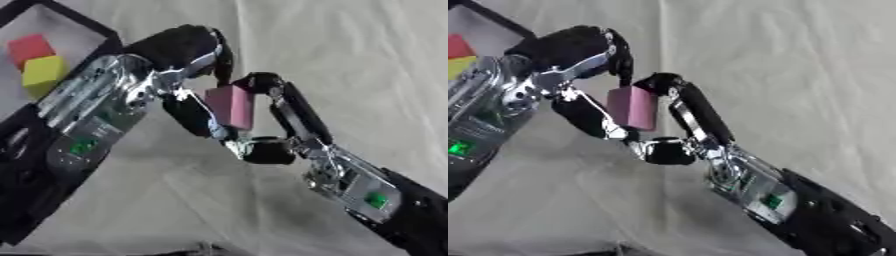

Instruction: Pick up the objects with one hand, pass them to the other hand, and then place them into the box on the other side of the table.

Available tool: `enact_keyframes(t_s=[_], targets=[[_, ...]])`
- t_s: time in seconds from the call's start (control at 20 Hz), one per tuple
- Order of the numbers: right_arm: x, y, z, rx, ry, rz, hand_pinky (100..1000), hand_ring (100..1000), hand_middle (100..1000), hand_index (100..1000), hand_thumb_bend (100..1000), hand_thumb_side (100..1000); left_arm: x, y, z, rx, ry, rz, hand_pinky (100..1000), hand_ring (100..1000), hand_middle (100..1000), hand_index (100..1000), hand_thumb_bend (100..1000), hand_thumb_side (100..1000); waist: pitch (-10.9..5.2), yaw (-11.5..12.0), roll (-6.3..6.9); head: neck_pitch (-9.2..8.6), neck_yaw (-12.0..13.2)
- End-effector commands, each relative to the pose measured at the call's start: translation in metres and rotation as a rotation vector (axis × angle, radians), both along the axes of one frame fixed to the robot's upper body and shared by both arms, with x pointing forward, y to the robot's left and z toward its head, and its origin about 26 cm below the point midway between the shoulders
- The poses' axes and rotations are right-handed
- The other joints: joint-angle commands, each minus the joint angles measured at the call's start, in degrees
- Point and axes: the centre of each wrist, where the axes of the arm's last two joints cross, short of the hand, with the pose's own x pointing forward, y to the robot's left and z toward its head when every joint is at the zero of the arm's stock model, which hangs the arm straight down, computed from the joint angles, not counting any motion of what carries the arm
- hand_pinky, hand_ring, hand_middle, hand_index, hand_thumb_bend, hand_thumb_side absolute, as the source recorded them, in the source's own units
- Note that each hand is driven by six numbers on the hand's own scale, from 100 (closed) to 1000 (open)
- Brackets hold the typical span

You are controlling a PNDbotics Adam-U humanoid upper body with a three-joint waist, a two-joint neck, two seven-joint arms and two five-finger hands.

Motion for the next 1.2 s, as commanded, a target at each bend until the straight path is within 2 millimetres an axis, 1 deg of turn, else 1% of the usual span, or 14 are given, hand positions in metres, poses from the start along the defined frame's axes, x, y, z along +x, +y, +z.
enact_keyframes(t_s=[0.05, 0.25, 0.45, 0.5, 0.55, 0.6, 0.8, 1.0, 1.2], targets=[[-0.006, 0.004, 0.011, 0.010, -0.047, 0.036, 719, 704, 546, 530, 405, 100, 0.008, 0.012, 0.003, 0.019, -0.028, 0.060, 746, 595, 515, 450, 397, 100, -0.95, 0.0, 0.07, -0.09, -0.1], [-0.006, 0.003, 0.011, 0.004, -0.052, 0.031, 718, 726, 570, 560, 484, 100, 0.007, 0.012, 0.005, 0.014, -0.035, 0.056, 744, 589, 510, 432, 418, 100, -0.98, 0.0, 0.09, -0.09, -0.1], [-0.005, 0.002, 0.011, -0.015, -0.052, 0.012, 731, 766, 629, 630, 547, 100, 0.004, 0.012, 0.007, 0.013, -0.041, 0.049, 741, 585, 506, 426, 427, 100, -1.02, 0.0, 0.12, -0.09, -0.2], [-0.005, 0.001, 0.011, -0.023, -0.052, 0.005, 739, 781, 651, 660, 545, 100, 0.003, 0.012, 0.008, 0.014, -0.045, 0.046, 740, 585, 506, 426, 428, 100, -1.04, 0.0, 0.13, -0.09, -0.2], [-0.005, 0.001, 0.011, -0.033, -0.051, -0.001, 742, 783, 655, 665, 544, 100, 0.002, 0.013, 0.009, 0.014, -0.048, 0.043, 740, 585, 506, 426, 428, 100, -1.05, 0.0, 0.14, -0.09, -0.2], [-0.005, 0.000, 0.011, -0.045, -0.050, -0.008, 750, 803, 683, 701, 528, 100, 0.001, 0.013, 0.010, 0.016, -0.051, 0.040, 740, 585, 506, 426, 430, 100, -1.07, 0.0, 0.16, -0.09, -0.2], [-0.005, -0.002, 0.010, -0.090, -0.052, -0.032, 766, 834, 733, 768, 502, 184, -0.005, 0.014, 0.014, 0.028, -0.059, 0.022, 738, 585, 506, 430, 430, 100, -1.12, 0.1, 0.20, -0.09, -0.2], [-0.005, -0.004, 0.009, -0.131, -0.053, -0.052, 774, 851, 755, 800, 498, 231, -0.009, 0.016, 0.019, 0.034, -0.064, 0.013, 737, 585, 506, 433, 428, 100, -1.19, 0.1, 0.20, -0.09, -0.3], [-0.005, -0.007, 0.007, -0.149, -0.051, -0.085, 776, 861, 767, 816, 499, 255, -0.011, 0.019, 0.022, 0.033, -0.068, 0.018, 736, 585, 505, 434, 427, 100, -1.32, 0.1, 0.20, -0.09, -0.2]])
